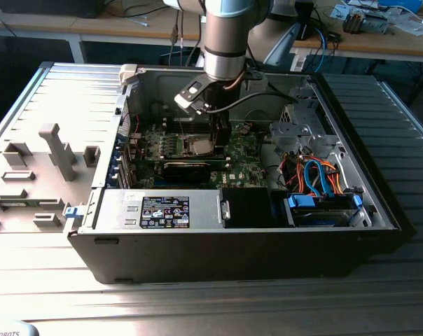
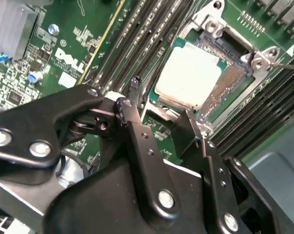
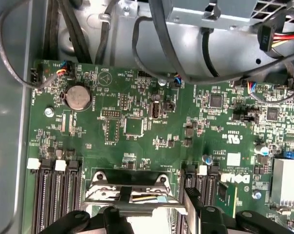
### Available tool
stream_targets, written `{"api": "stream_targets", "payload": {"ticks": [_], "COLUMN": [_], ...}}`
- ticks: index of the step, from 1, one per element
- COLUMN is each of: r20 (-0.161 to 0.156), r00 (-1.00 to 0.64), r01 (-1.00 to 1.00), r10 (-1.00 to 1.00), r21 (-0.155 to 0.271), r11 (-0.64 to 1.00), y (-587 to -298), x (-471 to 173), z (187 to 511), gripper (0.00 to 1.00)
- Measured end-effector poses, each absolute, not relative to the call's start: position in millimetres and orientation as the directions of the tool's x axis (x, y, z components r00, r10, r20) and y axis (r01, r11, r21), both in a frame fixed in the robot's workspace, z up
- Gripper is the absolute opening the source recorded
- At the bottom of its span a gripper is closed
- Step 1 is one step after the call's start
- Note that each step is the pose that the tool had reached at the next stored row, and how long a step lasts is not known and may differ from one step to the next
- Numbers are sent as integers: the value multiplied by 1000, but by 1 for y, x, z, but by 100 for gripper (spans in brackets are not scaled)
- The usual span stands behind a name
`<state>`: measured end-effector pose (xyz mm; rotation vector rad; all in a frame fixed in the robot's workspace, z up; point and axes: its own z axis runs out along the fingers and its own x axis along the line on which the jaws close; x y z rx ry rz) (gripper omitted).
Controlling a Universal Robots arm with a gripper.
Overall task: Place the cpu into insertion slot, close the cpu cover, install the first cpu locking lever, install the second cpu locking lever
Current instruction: 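Place the cpu into insertion slot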
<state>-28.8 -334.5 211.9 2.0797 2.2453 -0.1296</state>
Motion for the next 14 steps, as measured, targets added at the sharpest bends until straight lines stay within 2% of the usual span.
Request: {"api": "stream_targets", "payload": {"ticks": [5,7,10,14], "r20": [-108,-71,-35,-34], "r00": [-77,-78,-82,-122], "r01": [997,997,997,993], "r10": [991,994,996,992], "r21": [-8,-5,-2,-2], "r11": [77,77,82,122], "y": [-335,-335,-335,-335], "x": [-38,-41,-44,-46], "z": [212,212,212,212], "gripper": [54,54,54,54]}}
